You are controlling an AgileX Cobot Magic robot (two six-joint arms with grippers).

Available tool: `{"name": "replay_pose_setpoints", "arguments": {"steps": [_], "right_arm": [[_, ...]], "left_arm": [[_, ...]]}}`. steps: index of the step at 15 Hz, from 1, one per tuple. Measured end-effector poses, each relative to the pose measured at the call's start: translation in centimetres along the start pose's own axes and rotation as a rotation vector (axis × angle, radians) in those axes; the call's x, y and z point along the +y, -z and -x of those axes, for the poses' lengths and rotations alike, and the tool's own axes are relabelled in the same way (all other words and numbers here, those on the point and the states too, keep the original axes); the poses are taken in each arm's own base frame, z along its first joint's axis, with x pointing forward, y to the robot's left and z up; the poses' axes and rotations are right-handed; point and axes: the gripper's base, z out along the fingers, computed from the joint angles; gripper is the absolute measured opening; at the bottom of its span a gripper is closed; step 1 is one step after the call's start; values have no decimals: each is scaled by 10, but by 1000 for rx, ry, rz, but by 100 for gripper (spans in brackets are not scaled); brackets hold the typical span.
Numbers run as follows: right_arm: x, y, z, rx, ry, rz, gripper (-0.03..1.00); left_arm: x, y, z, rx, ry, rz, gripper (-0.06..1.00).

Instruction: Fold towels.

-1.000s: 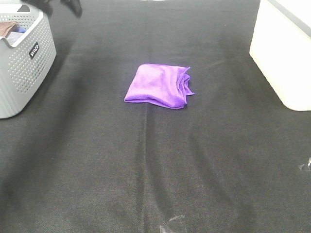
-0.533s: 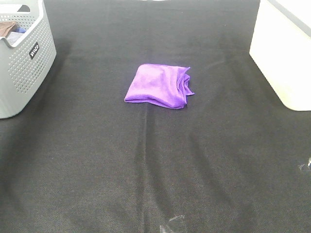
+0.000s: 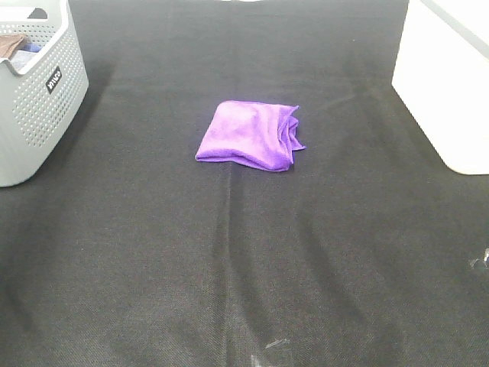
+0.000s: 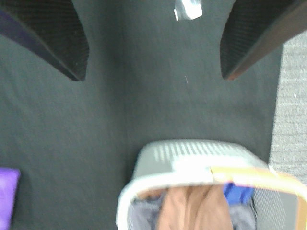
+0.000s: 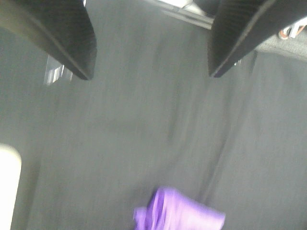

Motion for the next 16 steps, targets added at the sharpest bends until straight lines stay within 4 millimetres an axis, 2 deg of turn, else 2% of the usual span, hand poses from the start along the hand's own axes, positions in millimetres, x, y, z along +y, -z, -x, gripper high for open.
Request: {"name": "replay_pose_setpoints", "arguments": {"steps": [2,5,7,8,11,13,16], "right_arm": [[3,18,-41,-45,-21,9,66],[3,37,-94,-161,-3,-3,66],[2,45,-121,-298,10,-19,66],[-1,42,-137,-333,20,-42,66],[-11,28,-172,-356,46,-115,66],[-17,15,-195,-365,60,-158,66],[-19,11,-217,-439,40,-156,66]], "left_arm": [[-11,12,-47,-11,-3,1,70],[-29,39,-108,-160,-23,23,70],[-35,41,-144,-217,-35,45,70],[-38,35,-164,-248,-37,54,70],[-41,18,-195,-247,-32,29,70],[-41,6,-204,-211,-64,-21,70],[-41,7,-216,-268,-103,-27,70]]}}
